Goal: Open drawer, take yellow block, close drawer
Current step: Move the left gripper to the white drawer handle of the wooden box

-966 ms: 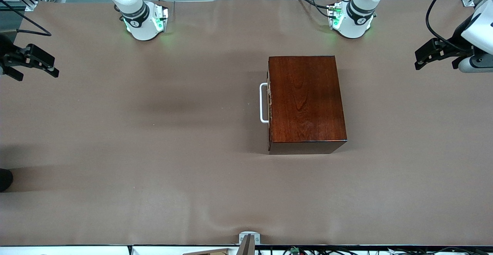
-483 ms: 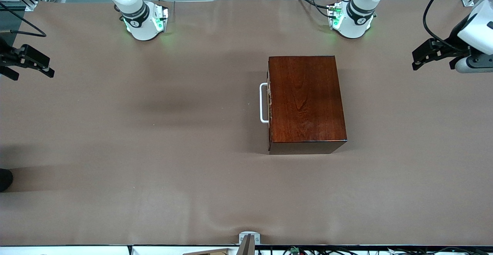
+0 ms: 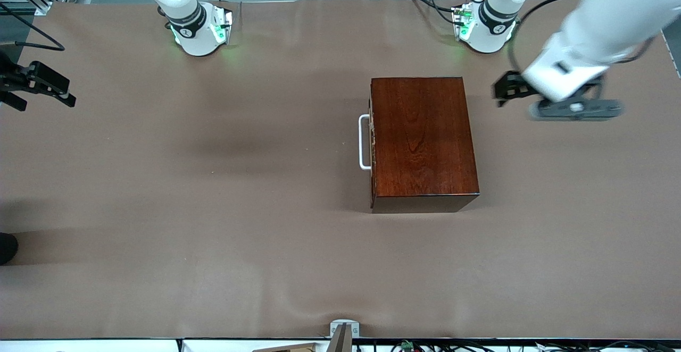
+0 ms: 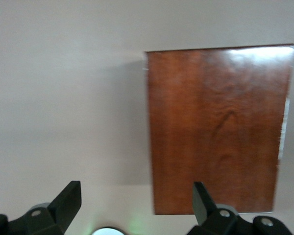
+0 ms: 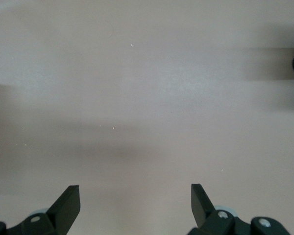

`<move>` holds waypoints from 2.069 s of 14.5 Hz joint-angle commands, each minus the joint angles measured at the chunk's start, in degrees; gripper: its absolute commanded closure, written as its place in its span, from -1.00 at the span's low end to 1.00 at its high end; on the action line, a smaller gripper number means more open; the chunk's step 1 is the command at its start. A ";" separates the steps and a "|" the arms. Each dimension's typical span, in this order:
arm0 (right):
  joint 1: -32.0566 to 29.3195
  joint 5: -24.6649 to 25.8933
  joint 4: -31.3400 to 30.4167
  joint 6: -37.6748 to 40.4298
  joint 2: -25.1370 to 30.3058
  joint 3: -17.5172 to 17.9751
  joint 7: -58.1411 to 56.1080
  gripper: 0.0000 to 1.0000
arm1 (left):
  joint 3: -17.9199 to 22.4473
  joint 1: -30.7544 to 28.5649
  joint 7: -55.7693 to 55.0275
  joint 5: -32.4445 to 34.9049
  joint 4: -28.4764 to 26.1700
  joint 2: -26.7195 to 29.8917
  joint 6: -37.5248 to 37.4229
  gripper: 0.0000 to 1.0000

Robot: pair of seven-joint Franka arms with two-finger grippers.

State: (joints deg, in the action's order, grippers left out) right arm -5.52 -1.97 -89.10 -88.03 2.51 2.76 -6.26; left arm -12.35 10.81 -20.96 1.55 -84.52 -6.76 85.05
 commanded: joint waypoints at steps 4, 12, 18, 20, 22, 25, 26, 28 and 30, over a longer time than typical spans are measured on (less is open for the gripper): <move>-0.54 0.13 1.12 0.58 -0.40 0.84 -0.60 -1.00 | 0.75 14.56 -9.35 1.96 11.57 -14.32 3.61 -1.00; -1.33 0.65 1.12 0.58 -0.49 0.75 -0.86 -1.00 | 2.76 29.60 -31.22 5.31 15.18 -25.92 16.62 -1.00; -0.54 0.57 0.94 0.49 -0.57 0.75 -0.33 -1.00 | 17.09 43.15 -32.65 5.31 15.00 -31.90 17.95 -1.00; -0.80 0.57 0.94 0.49 -0.57 0.75 -0.33 -1.00 | 17.19 43.33 -32.47 5.49 15.00 -33.40 17.95 -1.00; -1.07 0.57 0.85 0.58 -0.57 0.75 -0.25 -1.00 | 16.75 43.41 -32.39 7.76 14.65 -33.76 17.78 -1.00; -0.98 0.57 0.85 0.67 -0.57 0.75 -0.25 -1.00 | 16.75 43.59 -32.47 8.21 14.30 -34.81 17.51 -1.00; -0.81 0.57 0.77 0.76 -0.57 0.75 -0.25 -1.00 | 16.84 43.59 -32.47 8.21 14.39 -35.33 17.60 -1.00; -0.72 0.57 0.85 0.76 -0.49 0.84 -0.16 -1.00 | 16.75 43.59 -32.47 8.21 14.30 -35.60 17.69 -1.00; -0.98 0.57 0.94 1.28 -0.49 0.75 -0.07 -1.00 | 16.75 43.77 -32.39 8.21 14.30 -36.30 17.69 -1.00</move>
State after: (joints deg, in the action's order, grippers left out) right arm -5.60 -1.97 -89.10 -87.82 2.33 2.89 -6.25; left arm 4.10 53.94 -52.92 8.24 -71.70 -41.79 103.41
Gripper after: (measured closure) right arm 0.000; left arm 0.000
